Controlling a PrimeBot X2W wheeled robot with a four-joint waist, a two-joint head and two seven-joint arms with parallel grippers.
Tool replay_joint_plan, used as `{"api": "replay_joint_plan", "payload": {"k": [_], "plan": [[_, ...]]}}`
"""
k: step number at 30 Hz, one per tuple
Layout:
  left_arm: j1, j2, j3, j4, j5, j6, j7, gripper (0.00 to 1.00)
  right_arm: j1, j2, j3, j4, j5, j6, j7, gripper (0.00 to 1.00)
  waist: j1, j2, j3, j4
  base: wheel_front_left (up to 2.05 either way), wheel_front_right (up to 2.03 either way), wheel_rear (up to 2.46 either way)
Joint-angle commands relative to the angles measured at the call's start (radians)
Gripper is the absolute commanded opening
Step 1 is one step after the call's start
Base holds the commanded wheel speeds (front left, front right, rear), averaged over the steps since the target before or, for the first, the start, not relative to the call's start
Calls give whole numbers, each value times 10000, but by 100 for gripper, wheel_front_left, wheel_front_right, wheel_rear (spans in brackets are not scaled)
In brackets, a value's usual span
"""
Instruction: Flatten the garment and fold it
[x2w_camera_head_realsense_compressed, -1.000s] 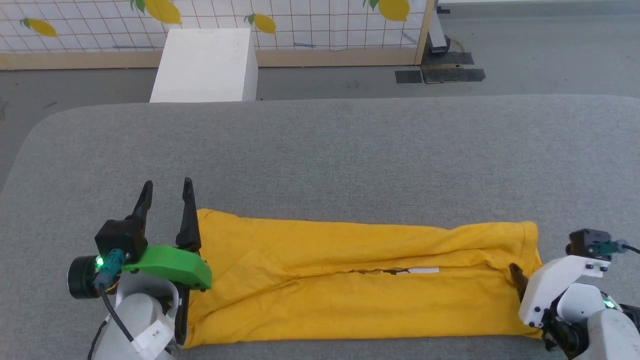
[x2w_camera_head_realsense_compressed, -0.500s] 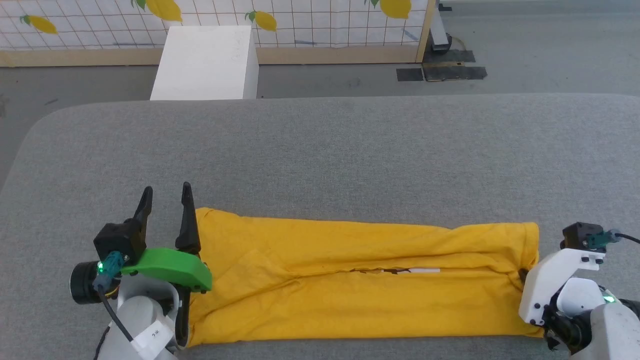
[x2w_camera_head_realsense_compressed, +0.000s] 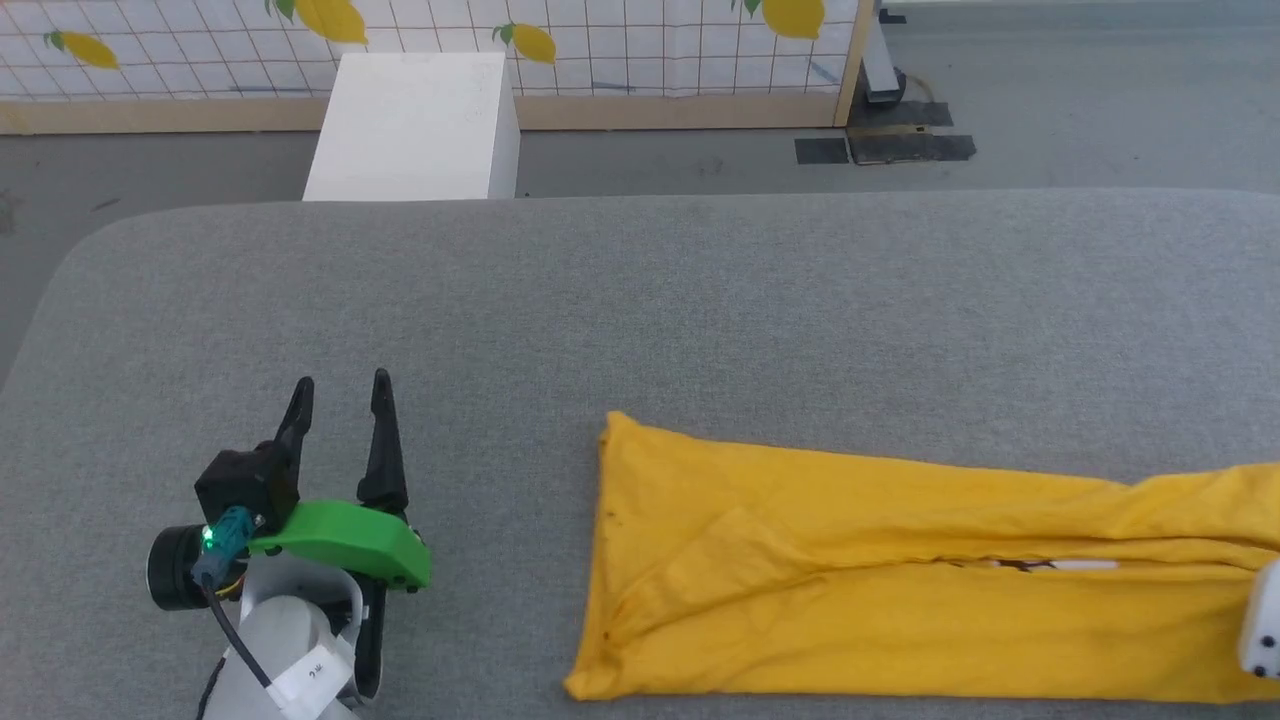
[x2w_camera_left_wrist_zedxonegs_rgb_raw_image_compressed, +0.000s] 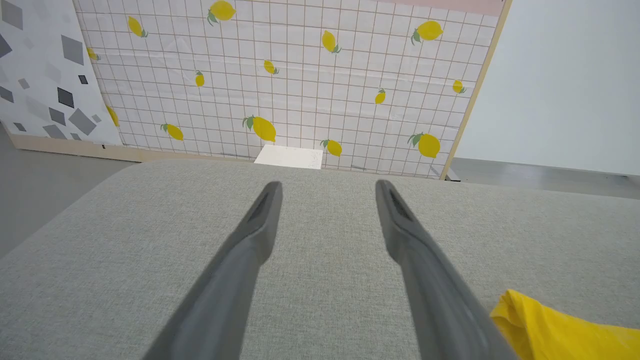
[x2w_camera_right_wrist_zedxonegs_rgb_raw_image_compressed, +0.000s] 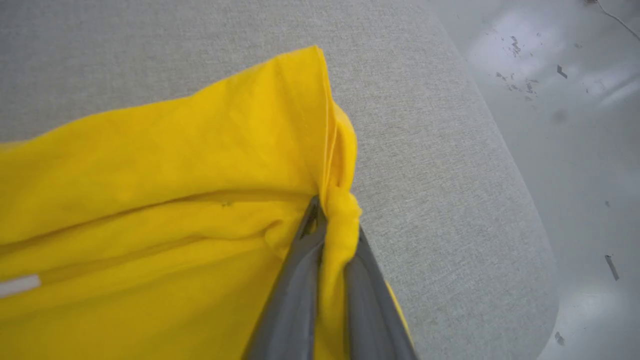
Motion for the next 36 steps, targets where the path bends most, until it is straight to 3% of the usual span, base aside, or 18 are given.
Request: {"api": "replay_joint_plan", "payload": {"k": [1, 7, 11, 13, 20, 23, 26, 29, 36], "plan": [[84, -69, 37, 10, 60, -67, -47, 100, -130, -100, -155, 118, -197, -19, -142, 0, 0, -1, -3, 5, 0, 0, 0], [193, -181, 103, 63, 129, -148, -47, 100, -170, 28, 37, 228, -39, -19, -11, 0, 0, -1, -128, 60, 0, 0, 0], [278, -226, 146, 108, 168, -205, -47, 100, 319, 196, 1338, -652, 937, -19, 953, 0, 0, -1, -214, 87, 0, 0, 0], [307, -235, 158, 125, 197, -231, -47, 100, 759, 233, 2166, -1586, 1587, -19, 1722, 0, 0, -1, -249, 98, 0, 0, 0], [196, -251, 208, 148, 266, -312, -47, 100, 2210, 129, 5216, -6615, 3599, -19, 4130, 0, 0, -1, -159, 211, 0, 0, 0], [65, -262, 208, 165, 290, -353, -47, 100, 2104, -211, 6688, -7872, 3730, -19, 4286, 0, 0, -1, -26, 290, 0, 0, 0], [-79, -277, 206, 173, 307, -392, -47, 100, 1635, -287, 8081, -7968, 3666, -19, 4088, 0, 0, -1, 120, 381, 0, 0, 0], [-230, -318, 170, 177, 318, -426, -47, 100, 937, -137, 9260, -7269, 3548, -19, 3766, 0, 0, -1, 272, 540, 0, 0, 0], [-555, -426, 28, 228, 317, -523, -47, 100, -376, 420, 10454, -4655, 3407, -19, 3024, 0, 0, -1, 646, 1001, 0, 0, 0]]}}
